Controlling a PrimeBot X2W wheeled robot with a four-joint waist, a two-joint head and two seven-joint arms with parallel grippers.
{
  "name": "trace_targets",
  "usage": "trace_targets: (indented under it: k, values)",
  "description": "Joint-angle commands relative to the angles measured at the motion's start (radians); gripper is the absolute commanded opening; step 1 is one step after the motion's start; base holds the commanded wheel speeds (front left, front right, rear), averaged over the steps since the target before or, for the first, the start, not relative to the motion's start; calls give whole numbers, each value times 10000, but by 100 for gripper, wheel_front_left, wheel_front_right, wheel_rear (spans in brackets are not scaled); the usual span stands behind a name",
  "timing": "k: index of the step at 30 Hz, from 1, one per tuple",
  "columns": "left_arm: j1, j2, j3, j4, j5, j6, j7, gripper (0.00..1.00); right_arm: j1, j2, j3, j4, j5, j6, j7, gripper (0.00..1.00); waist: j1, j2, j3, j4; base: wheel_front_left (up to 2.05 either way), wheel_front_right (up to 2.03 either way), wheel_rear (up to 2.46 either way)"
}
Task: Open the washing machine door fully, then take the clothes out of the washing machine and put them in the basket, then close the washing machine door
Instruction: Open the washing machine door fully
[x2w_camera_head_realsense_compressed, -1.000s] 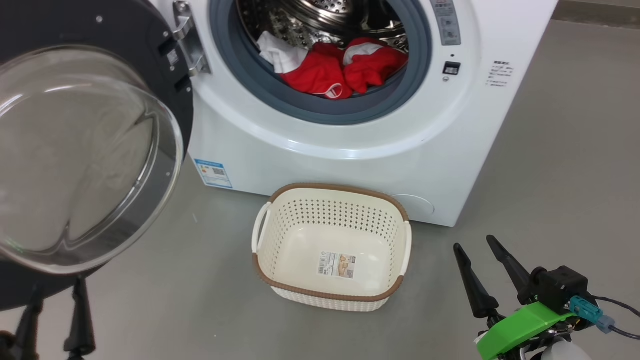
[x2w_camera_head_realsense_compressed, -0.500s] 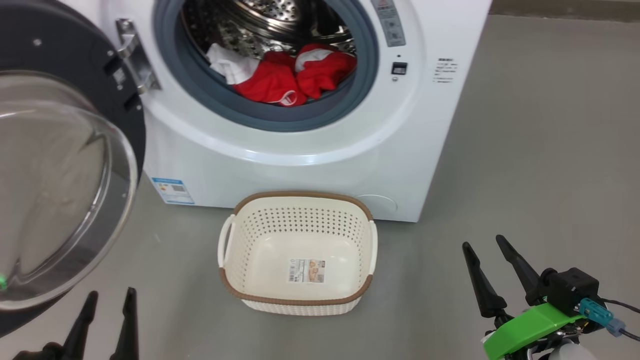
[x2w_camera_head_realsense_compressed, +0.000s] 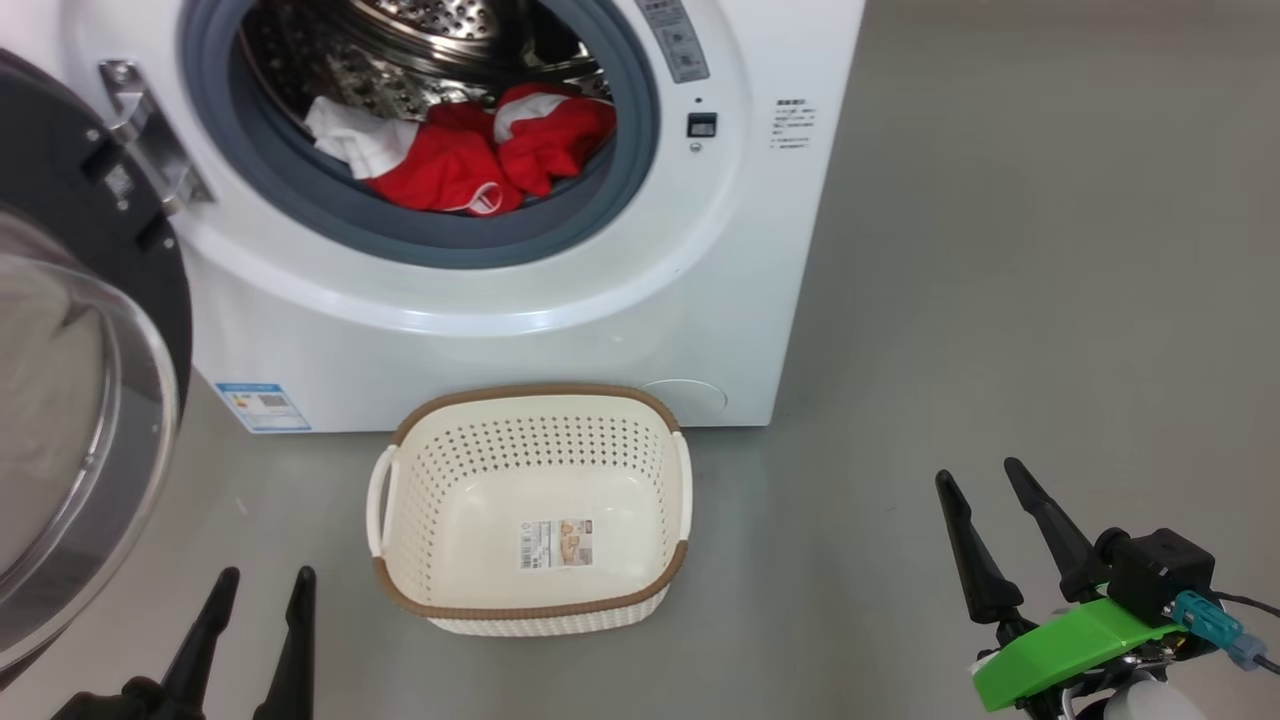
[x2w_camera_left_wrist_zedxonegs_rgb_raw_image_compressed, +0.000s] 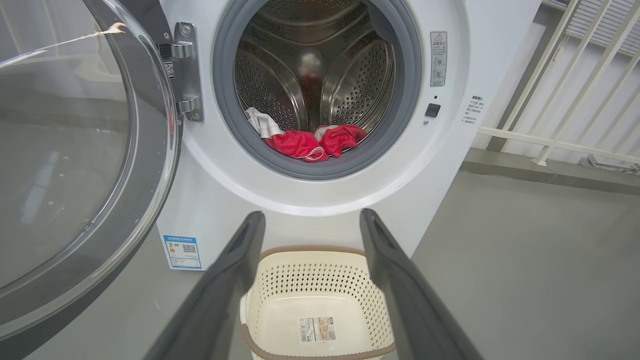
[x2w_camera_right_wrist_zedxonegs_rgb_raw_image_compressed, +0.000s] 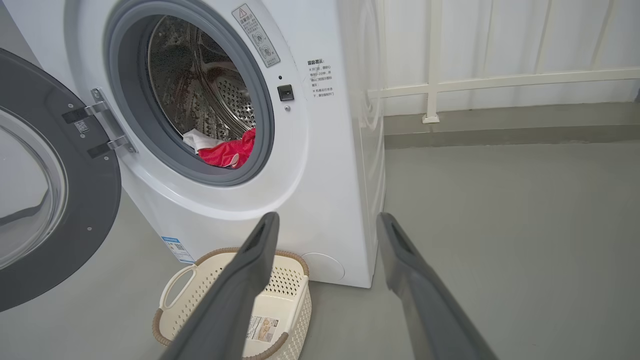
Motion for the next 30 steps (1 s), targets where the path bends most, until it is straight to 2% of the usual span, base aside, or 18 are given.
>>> trace_targets:
  k: [1, 15, 30]
  values:
    - [-115, 228, 289, -319, -88, 15, -49, 100, -57, -50, 125, -316, -17, 50, -93, 100, 0, 0, 52, -254, 0, 0, 0]
    - [-112, 152, 188, -531, -32, 15, -49, 100, 2, -20, -114, -508, -61, 50, -93, 100, 0, 0, 183, -865, 0, 0, 0]
    - [-182, 227, 345, -652, 261, 15, -49, 100, 61, 96, -237, -564, -149, 50, -93, 100, 0, 0, 167, -933, 0, 0, 0]
